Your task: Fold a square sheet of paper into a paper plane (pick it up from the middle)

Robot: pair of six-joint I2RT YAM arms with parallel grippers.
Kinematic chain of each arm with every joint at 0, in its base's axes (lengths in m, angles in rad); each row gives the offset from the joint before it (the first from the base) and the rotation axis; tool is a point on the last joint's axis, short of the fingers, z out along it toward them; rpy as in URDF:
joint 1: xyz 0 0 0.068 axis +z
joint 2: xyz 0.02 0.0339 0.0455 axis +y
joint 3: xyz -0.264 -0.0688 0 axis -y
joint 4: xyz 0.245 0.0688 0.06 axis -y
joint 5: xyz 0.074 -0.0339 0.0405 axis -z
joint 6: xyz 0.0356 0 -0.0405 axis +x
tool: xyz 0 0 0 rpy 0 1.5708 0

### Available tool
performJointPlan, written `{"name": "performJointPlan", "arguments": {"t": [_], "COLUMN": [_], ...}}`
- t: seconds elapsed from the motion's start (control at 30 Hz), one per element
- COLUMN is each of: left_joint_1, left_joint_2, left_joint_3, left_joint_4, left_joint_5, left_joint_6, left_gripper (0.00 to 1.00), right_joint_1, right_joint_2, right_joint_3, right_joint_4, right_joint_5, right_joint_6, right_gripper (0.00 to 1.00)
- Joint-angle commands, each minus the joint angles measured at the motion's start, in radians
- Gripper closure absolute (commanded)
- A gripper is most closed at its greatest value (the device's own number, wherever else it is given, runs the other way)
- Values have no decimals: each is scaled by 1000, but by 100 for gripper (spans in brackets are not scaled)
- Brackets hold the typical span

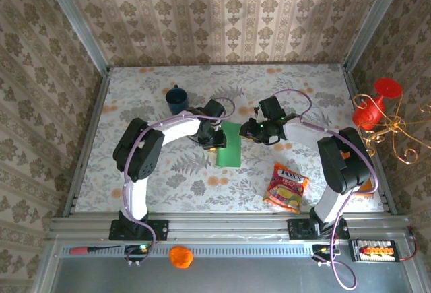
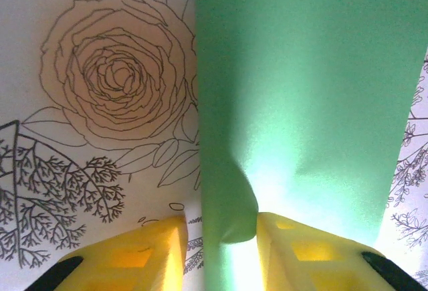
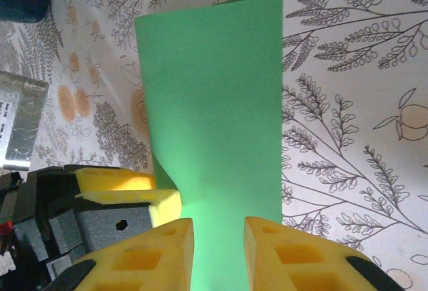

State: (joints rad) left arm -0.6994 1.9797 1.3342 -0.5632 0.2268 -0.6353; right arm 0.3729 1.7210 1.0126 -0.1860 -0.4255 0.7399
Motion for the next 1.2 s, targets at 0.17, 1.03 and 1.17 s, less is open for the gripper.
{"name": "performJointPlan", "arguments": {"t": [0.17,1.03,1.17], "left_joint_1": [12,5,10], "left_joint_2": [11,93,109], "left_joint_3": [-11,30,41], "left_joint_4": [-38,-83,-94], "left_joint_5": [-69,-20,-26], "left_joint_6": [-15,62,36], "left_gripper": [67,65,65], "right_joint_1": [-11,-65,-64], "right_joint_2": [-20,-51,-47], "right_joint_3": [-26,-31,-30], "right_joint_4": [-19,-1,3], "right_joint_5": [18,23,15], "right_joint_6": [5,-27,-25], "right_gripper": [72,72,72]}}
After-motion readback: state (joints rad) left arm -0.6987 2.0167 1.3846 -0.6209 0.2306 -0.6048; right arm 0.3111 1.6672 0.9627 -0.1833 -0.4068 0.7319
